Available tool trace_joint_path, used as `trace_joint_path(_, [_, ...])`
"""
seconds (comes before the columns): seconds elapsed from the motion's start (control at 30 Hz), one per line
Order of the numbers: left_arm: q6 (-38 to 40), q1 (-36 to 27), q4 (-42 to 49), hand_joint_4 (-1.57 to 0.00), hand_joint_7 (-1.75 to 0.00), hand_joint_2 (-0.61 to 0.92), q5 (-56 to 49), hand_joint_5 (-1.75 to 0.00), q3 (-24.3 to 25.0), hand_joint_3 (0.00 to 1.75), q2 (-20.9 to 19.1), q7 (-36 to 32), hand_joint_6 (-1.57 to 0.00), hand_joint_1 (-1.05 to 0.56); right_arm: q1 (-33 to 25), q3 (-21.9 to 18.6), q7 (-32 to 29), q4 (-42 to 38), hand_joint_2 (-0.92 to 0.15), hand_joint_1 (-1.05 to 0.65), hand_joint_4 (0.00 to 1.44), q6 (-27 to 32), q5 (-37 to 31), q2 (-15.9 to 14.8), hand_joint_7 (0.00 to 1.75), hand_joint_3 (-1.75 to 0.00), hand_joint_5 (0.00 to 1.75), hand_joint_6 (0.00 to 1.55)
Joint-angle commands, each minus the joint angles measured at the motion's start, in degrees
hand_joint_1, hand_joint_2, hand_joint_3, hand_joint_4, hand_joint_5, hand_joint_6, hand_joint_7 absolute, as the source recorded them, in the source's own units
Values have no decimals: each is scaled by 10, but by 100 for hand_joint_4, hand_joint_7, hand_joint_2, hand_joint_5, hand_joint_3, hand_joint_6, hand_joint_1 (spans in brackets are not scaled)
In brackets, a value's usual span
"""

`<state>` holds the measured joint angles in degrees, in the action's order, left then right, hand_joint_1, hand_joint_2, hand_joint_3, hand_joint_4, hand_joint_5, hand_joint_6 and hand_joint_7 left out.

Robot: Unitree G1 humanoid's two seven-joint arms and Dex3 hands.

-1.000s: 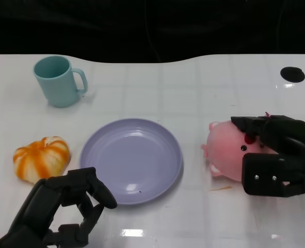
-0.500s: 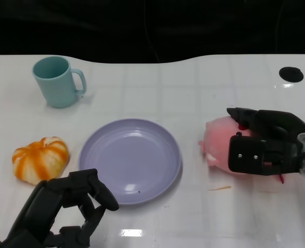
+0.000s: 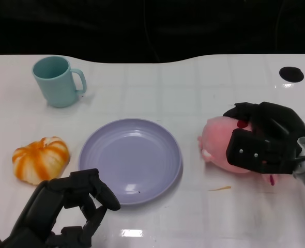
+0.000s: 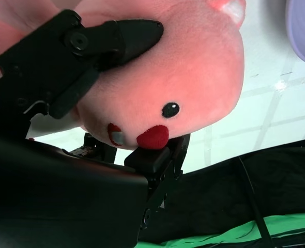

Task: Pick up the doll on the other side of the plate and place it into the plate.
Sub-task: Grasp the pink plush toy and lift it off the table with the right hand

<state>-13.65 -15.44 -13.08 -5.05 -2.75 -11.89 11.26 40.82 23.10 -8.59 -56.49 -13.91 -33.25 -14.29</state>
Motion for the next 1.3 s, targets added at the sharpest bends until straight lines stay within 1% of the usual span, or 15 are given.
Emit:
trace_joint_path(0.03, [-3, 2, 2, -77, -115, 53, -4, -157, 3, 109, -5, -3, -83, -7, -16, 11, -11, -12, -51, -17, 84, -8, -9, 1, 87, -92, 162, 99])
trace_joint_path(0.1, [-3, 3, 3, -76, -115, 53, -6, -156, 3, 109, -6, -2, -83, -6, -19, 11, -31, -8, -47, -16, 83, -20, -10, 0, 103, -101, 172, 94])
trace_joint_path(0.13, [-3, 4, 4, -77, -115, 53, -8, -155, 2, 110, -6, -3, -83, -6, -19, 11, -40, -8, -46, -15, 84, -26, -11, 0, 106, -102, 173, 94])
trace_joint_path(0.23, [-3, 5, 7, -78, -115, 52, -8, -155, 2, 110, -5, -3, -83, -6, -20, 8, -48, -1, -45, -16, 85, -32, -9, -1, 115, -106, 174, 92])
trace_joint_path(0.33, [-5, 7, 10, -77, -115, 52, -9, -155, 2, 110, -5, -4, -83, -6, -24, 0, -52, 10, -45, -15, 88, -41, 0, -1, 135, -110, 175, 84])
trace_joint_path(0.43, [-9, 8, 13, -77, -115, 52, -13, -155, 2, 109, -6, -4, -83, -6, -31, -9, -62, 30, -46, -13, 88, -46, 5, -2, 147, -110, 175, 81])
trace_joint_path(0.5, [-9, 9, 13, -77, -115, 52, -14, -156, 3, 109, -6, -4, -83, -6, -37, -16, -75, 44, -43, -12, 88, -55, 8, -1, 157, -114, 175, 79])
trace_joint_path(0.6, [-14, 10, 17, -77, -115, 52, -14, -156, 3, 109, -6, -4, -84, -5, -44, -28, -87, 62, -39, -10, 90, -72, 17, 1, 168, -123, 175, 76])
trace_joint_path(0.77, [-15, 11, 21, -77, -114, 51, -11, -156, 5, 110, -5, -3, -84, -5, -53, -42, -94, 99, -36, -9, 91, -91, 24, 0, 174, -135, 175, 73])
trace_joint_path(0.97, [-15, 12, 21, -77, -113, 51, -15, -156, 3, 111, -4, -4, -84, -5, -58, -60, -91, 137, -33, -7, 92, -110, 34, 3, 175, -141, 175, 74])
trace_joint_path(1.07, [-11, 13, 22, -78, -114, 51, -14, -155, 3, 111, -3, -4, -84, -5, -54, -63, -85, 149, -33, -8, 95, -121, 42, 9, 175, -141, 175, 75])
trace_joint_path(1.17, [-14, 14, 26, -78, -114, 51, -16, -155, 1, 111, -2, -5, -84, -6, -43, -63, -74, 156, -33, -9, 96, -120, 46, 20, 175, -142, 175, 75])
trace_joint_path(1.23, [-16, 15, 28, -78, -114, 51, -20, -155, 0, 111, -2, -6, -84, -6, -35, -60, -65, 163, -30, -8, 96, -117, 46, 30, 175, -148, 175, 75])
trace_joint_path(1.3, [-15, 16, 29, -77, -114, 51, -23, -155, 0, 111, 0, -7, -84, -7, -25, -58, -54, 166, -28, -8, 95, -115, 46, 40, 175, -150, 175, 75])
